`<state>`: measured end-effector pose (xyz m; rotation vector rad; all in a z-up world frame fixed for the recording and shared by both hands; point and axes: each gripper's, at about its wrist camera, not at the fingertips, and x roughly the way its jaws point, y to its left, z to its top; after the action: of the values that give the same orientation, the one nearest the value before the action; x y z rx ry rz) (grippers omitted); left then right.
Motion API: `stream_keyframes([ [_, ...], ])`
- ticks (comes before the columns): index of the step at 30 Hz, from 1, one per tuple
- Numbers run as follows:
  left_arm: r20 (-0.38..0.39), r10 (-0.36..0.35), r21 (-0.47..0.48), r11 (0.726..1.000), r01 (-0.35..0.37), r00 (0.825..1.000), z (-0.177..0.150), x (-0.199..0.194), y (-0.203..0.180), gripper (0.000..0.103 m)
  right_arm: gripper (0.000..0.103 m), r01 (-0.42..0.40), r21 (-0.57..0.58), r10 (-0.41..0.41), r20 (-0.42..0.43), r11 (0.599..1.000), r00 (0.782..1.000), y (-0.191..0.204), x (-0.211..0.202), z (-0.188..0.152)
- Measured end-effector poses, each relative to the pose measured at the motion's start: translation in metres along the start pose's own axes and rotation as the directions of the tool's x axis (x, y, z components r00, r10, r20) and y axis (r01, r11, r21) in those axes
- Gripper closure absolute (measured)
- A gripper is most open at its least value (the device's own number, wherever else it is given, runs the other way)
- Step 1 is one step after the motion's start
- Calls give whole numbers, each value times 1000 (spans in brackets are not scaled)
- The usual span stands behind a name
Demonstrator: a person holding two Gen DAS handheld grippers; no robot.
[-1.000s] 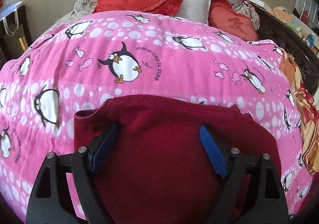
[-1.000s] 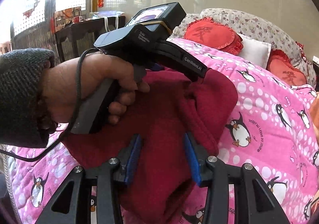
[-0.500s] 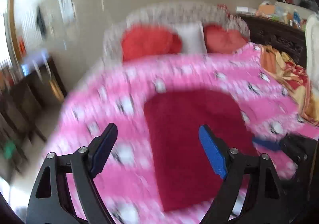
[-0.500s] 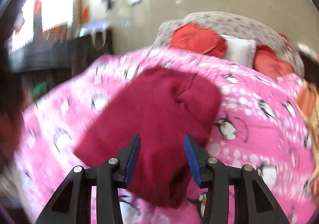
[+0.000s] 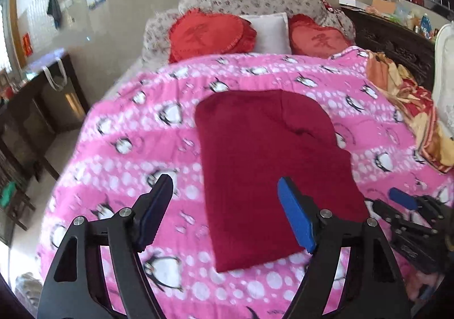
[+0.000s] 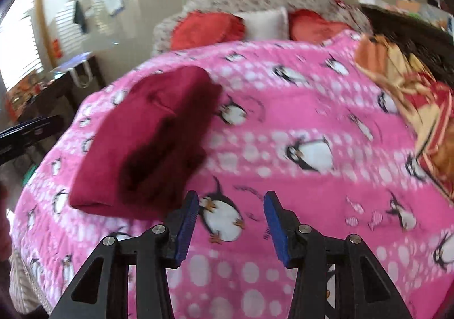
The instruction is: Fold small clothes
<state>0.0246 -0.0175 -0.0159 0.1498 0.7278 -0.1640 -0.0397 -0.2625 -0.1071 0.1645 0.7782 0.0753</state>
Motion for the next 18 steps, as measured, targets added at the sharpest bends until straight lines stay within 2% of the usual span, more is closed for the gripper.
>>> stream_keyframes([
  [6,-115,-71,-43,997,67,991,-12,13,-5,21,57,51,-80,-55,-40,995,998,14,10,-6],
  [12,-93,-85,-56,995,80,992,-18,4,-8,18,57,61,-130,-66,-33,990,997,24,10,-9],
  [13,-93,-85,-63,995,79,992,-17,3,-7,16,57,59,-125,-63,-34,990,997,22,10,-9],
  [14,-91,-86,-74,994,80,992,-18,1,-6,5,57,56,-117,-61,-35,991,998,20,10,-9],
  [15,-96,-88,-87,993,80,991,-17,0,-4,0,57,55,-111,-59,-36,992,998,19,10,-9],
  [18,-114,-107,-115,989,94,988,-19,1,-2,0,57,50,-99,-54,-38,994,998,16,10,-8],
])
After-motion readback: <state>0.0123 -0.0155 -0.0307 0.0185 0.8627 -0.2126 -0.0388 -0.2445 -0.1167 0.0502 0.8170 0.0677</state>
